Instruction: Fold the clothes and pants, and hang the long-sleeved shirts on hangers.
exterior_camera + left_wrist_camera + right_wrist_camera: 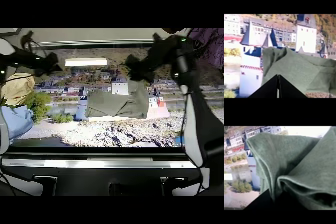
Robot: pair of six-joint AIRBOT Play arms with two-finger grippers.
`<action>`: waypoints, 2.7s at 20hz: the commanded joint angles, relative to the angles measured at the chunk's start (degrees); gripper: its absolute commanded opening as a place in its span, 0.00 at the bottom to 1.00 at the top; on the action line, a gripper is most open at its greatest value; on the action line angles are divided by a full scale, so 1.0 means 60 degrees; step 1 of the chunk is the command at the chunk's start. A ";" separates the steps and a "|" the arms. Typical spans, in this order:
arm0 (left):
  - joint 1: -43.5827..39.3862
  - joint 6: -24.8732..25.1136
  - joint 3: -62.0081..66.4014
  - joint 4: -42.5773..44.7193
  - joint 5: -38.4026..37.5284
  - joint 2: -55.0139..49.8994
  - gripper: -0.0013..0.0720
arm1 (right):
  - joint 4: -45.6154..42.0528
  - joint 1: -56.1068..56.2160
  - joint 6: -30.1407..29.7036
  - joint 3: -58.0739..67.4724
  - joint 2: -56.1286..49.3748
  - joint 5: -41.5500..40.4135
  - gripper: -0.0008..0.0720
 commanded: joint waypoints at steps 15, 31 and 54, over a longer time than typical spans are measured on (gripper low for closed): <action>0.1410 0.0291 -0.0441 0.0288 -0.0780 0.0382 0.04 | 0.0973 0.2222 0.0765 0.0000 -0.2754 0.2455 0.08; 0.1410 0.0291 -0.0488 0.0291 -0.0754 0.0375 0.04 | 0.1348 -0.2463 -0.3005 -0.0004 -0.1035 -0.0659 0.77; 0.1370 0.0291 -0.0488 0.0291 -0.0754 0.0375 0.04 | 0.4546 -0.2987 -0.7351 -0.5519 -0.1341 0.1851 0.06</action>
